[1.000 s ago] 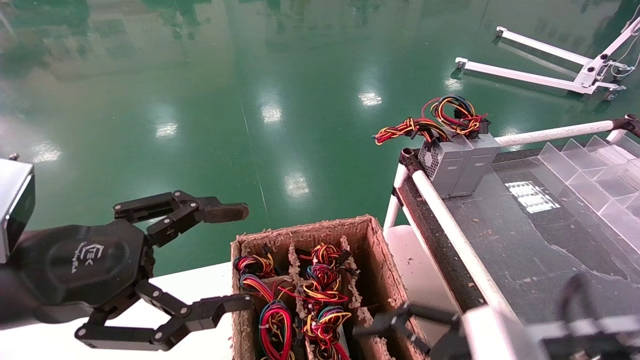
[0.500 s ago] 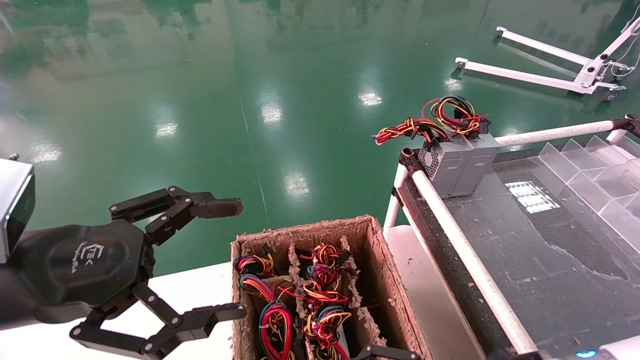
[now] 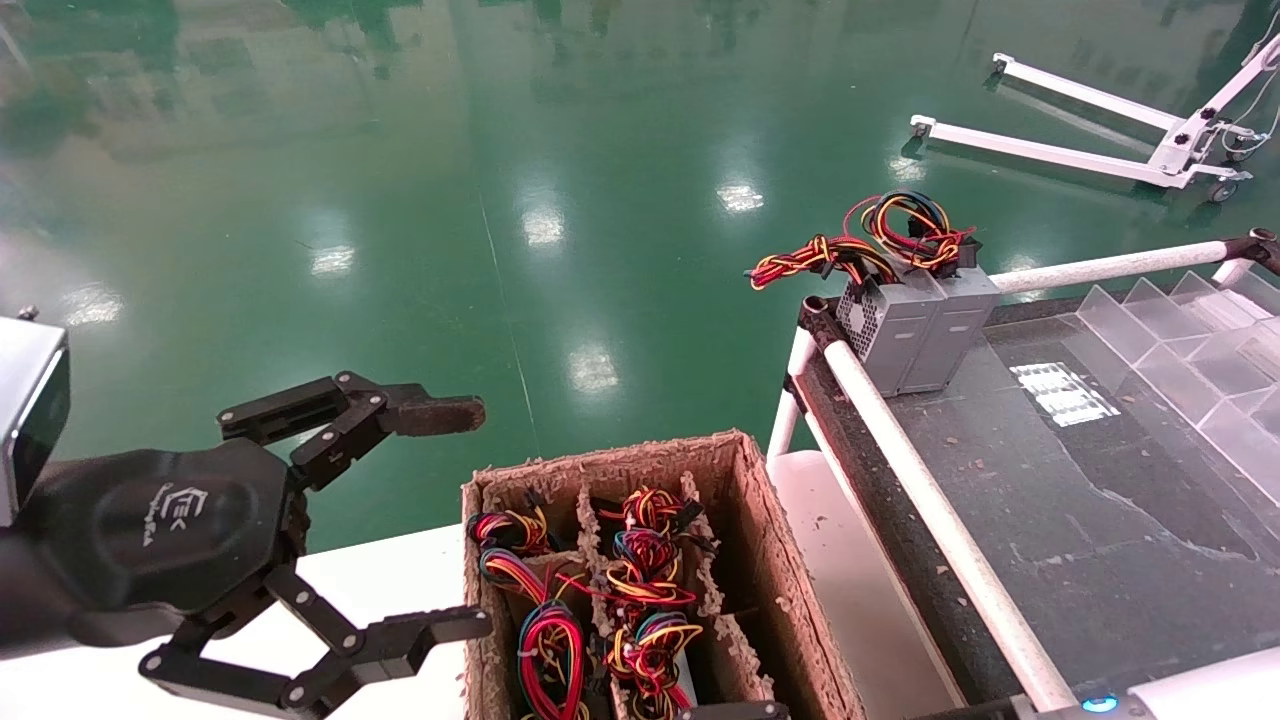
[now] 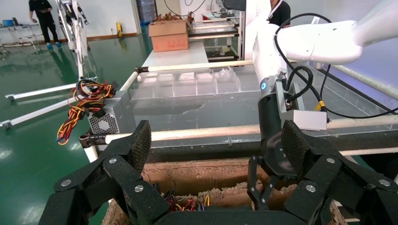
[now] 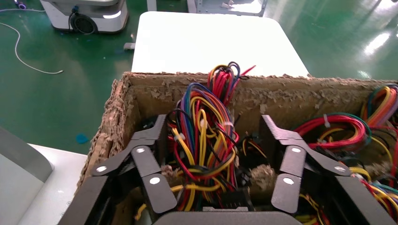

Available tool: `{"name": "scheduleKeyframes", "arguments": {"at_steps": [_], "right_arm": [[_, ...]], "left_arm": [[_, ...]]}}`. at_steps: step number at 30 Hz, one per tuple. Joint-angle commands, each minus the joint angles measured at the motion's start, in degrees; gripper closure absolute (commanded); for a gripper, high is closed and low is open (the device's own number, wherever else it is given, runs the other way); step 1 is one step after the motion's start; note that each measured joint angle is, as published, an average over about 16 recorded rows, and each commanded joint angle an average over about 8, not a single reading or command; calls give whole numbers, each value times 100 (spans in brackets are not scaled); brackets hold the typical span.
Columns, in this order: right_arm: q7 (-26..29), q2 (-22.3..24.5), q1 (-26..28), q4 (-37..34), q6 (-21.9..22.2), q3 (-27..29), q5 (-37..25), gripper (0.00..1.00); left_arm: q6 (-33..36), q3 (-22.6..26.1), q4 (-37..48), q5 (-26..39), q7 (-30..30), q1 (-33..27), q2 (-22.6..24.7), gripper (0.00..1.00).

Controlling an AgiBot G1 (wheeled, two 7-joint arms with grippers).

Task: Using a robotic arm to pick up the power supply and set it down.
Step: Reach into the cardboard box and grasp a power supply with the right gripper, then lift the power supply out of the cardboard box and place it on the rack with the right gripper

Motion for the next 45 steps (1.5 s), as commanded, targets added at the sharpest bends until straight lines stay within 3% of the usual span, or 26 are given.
{"name": "scheduleKeyframes", "arguments": {"at_steps": [1,11,24,45], "right_arm": [[-60,-48,-18,3,38,-16,-28,100],[-195,-201,-73,-4,120,-101,-147,100],[-226,-30,-200,-1,296,35,-36,100],[-496,744,-692,-12,542,1098,1594,100]], "left_arm": [[0,0,0,0,0,0,0,0],[0,0,0,0,0,0,0,0],[0,1,0,-1,0,0,0,0],[-1,1,0,-1,1,0,-1,0]]}}
